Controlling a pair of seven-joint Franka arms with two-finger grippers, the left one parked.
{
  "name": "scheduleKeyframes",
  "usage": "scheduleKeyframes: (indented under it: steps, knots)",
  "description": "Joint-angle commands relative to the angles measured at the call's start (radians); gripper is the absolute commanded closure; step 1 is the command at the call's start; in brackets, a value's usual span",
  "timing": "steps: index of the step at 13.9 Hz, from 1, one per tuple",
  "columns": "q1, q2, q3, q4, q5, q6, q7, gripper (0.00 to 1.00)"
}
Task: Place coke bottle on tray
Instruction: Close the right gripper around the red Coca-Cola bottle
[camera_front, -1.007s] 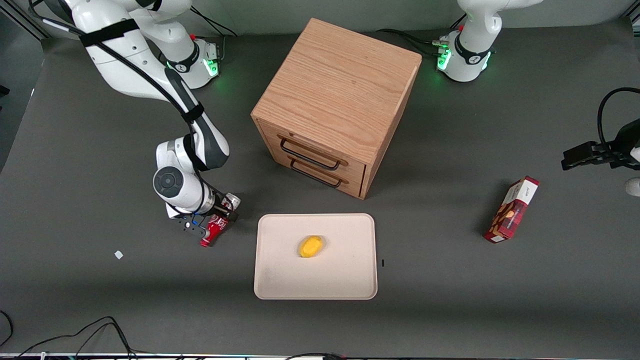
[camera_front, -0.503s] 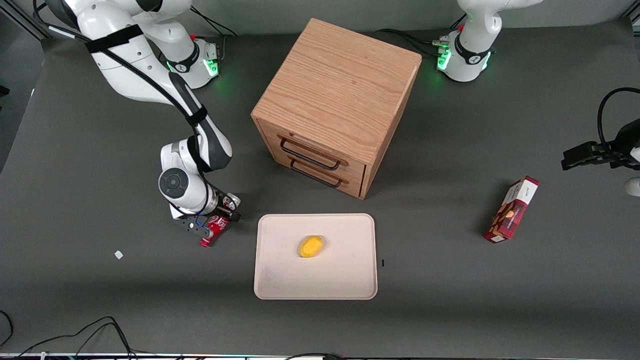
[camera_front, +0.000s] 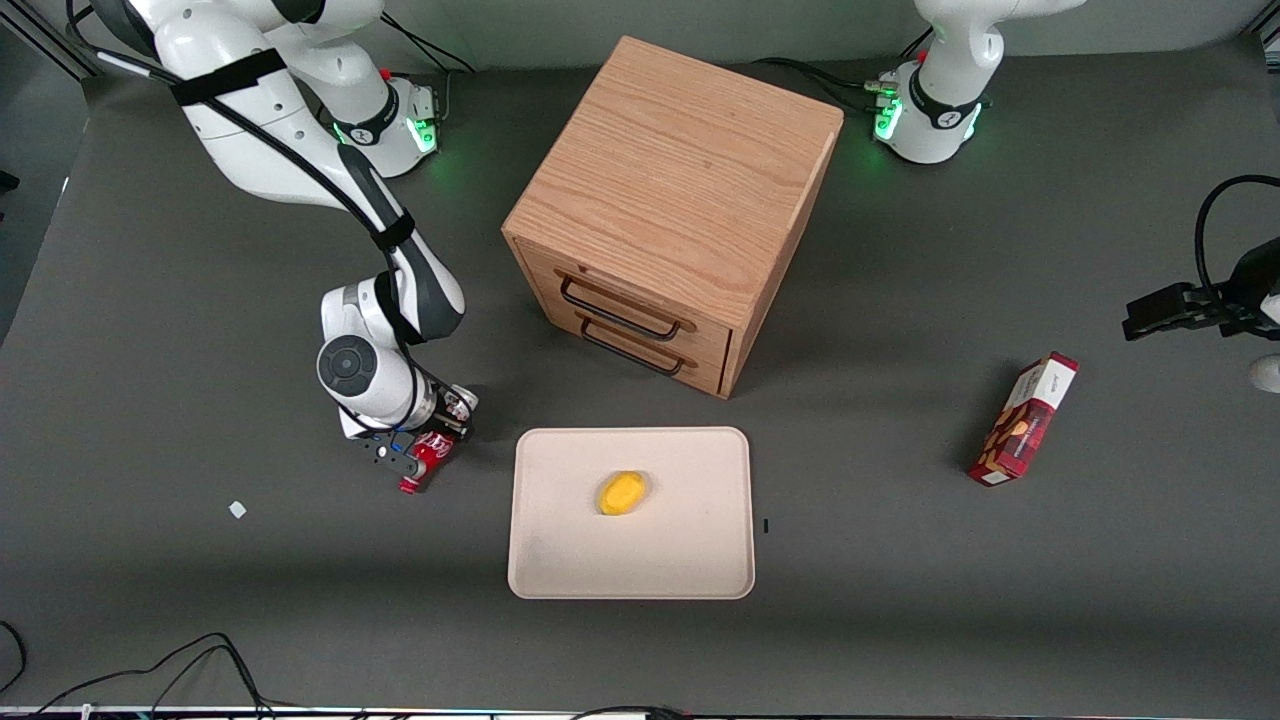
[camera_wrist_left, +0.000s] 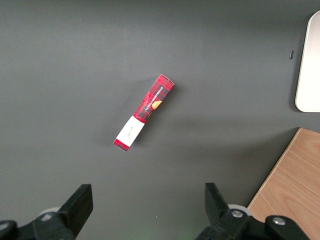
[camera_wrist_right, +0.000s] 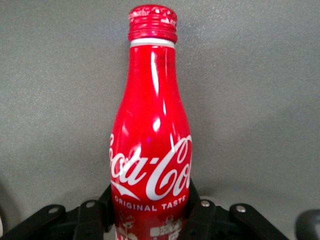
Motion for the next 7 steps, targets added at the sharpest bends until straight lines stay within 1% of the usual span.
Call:
scheduleKeyframes:
  steps: [1, 5, 6, 7]
  knots:
    - [0.011, -0.003, -0.007, 0.008, -0.025, 0.003, 0.037, 1.0]
    - [0.011, -0.014, -0.007, 0.008, -0.025, -0.001, 0.035, 1.0]
    - [0.007, -0.034, -0.007, 0.008, -0.025, -0.015, 0.032, 1.0]
    - [0.004, -0.067, -0.007, 0.008, -0.025, -0.061, 0.025, 1.0]
